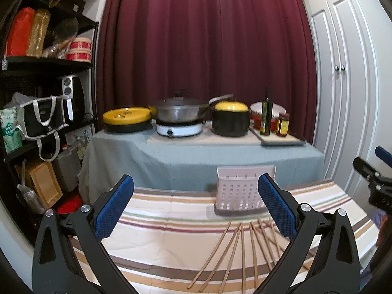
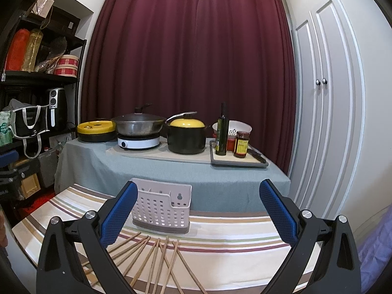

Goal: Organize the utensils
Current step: 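Lower the left and right tools toward the loose wooden chopsticks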

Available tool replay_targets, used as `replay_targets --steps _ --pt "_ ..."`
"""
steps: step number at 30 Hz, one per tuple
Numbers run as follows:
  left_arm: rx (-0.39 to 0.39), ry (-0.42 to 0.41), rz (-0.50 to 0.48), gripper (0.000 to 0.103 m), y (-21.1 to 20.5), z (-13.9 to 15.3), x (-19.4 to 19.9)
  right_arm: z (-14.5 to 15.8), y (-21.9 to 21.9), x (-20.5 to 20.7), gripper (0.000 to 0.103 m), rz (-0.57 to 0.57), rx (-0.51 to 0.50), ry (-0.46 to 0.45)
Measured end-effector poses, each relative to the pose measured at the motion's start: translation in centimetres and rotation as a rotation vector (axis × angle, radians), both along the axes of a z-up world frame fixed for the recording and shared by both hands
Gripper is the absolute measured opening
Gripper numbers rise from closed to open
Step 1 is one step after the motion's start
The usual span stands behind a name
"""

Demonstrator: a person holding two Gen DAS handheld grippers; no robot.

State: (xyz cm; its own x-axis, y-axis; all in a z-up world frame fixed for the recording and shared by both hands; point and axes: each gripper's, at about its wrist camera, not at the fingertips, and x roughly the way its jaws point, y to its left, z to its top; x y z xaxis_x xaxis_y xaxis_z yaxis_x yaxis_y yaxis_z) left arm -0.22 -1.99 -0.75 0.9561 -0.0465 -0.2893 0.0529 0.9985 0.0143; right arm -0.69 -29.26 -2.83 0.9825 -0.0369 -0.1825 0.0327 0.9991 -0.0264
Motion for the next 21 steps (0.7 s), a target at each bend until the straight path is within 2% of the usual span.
replay_targets --steps 15,21 --pt "0.051 0.225 -0.009 0.099 2.8 -13.6 4.6 -11.7 -2.9 3.0 0.096 0.01 0.016 0.185" --pt "0.097 0.306 -0.021 0.082 3.9 -18.5 5.3 -15.1 -3.0 3.7 0.096 0.017 0.009 0.259"
